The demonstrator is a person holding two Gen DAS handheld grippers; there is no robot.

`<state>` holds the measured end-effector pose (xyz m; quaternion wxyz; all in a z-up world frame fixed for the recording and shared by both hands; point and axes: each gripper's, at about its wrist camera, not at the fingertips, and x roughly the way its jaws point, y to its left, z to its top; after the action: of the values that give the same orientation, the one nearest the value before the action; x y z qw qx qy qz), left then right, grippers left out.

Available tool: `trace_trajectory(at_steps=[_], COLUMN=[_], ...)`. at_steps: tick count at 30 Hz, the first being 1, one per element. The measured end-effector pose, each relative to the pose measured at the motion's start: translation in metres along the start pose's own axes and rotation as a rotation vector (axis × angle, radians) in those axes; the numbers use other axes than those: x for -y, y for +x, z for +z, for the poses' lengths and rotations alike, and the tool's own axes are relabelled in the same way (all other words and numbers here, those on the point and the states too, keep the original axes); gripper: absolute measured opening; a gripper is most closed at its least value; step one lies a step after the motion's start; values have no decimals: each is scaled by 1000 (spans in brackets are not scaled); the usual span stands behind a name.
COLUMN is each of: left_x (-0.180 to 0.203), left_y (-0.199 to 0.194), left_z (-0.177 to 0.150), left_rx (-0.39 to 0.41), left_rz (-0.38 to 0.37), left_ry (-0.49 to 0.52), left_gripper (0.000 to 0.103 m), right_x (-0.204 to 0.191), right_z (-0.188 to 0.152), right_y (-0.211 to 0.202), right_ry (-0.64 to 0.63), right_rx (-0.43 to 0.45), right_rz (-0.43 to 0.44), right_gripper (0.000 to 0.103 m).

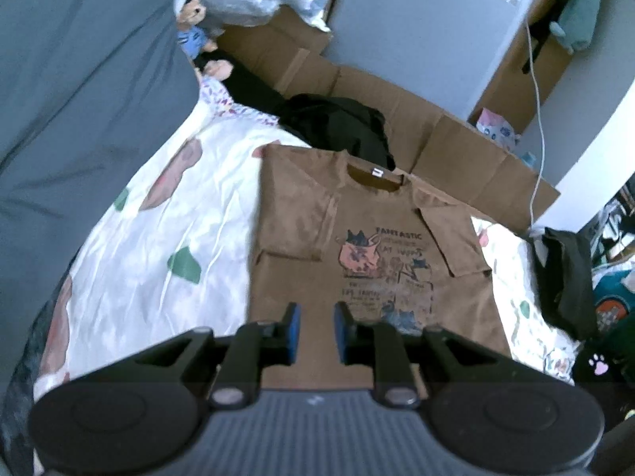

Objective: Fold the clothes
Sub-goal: 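Move both open grippers back to the T-shirt hem, then pinch the T-shirt hem with both grippers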

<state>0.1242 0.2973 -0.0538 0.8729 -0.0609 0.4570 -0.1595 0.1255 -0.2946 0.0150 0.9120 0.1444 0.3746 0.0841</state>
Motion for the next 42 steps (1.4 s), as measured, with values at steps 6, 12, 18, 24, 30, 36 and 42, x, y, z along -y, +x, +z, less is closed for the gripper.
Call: trace_trajectory(at_steps=[6,12,18,24,30,36,42], left_x=[-27,-45,-65,-86,-98,-103,-104], left_y=[6,20,39,68,99,121,134], left_z=[-33,-60,-84,-112,-146,-172,-185], left_rx=[-7,-39,-117,-210,-316,-387,-443], left_rz=[3,22,35,19,3,-46,-40], left_ry=[-59,-71,-79,-117,-139,-186,-186], left_gripper=[27,27,27,26,25,25,25], right_x=[3,11,21,31,34,49,56], right_z=[-34,-75,-123,-165,-197,-229,-244], right_y=[9,29,54,83,100,108,114], right_ry=[10,78,83,88,80,82,64], right_rx=[-15,-50,-143,-277,-373,-474,-524], right_rz=[3,-9,-37,-76,-83,-128,-143], right_gripper=[57,61,61,61,61,61,61])
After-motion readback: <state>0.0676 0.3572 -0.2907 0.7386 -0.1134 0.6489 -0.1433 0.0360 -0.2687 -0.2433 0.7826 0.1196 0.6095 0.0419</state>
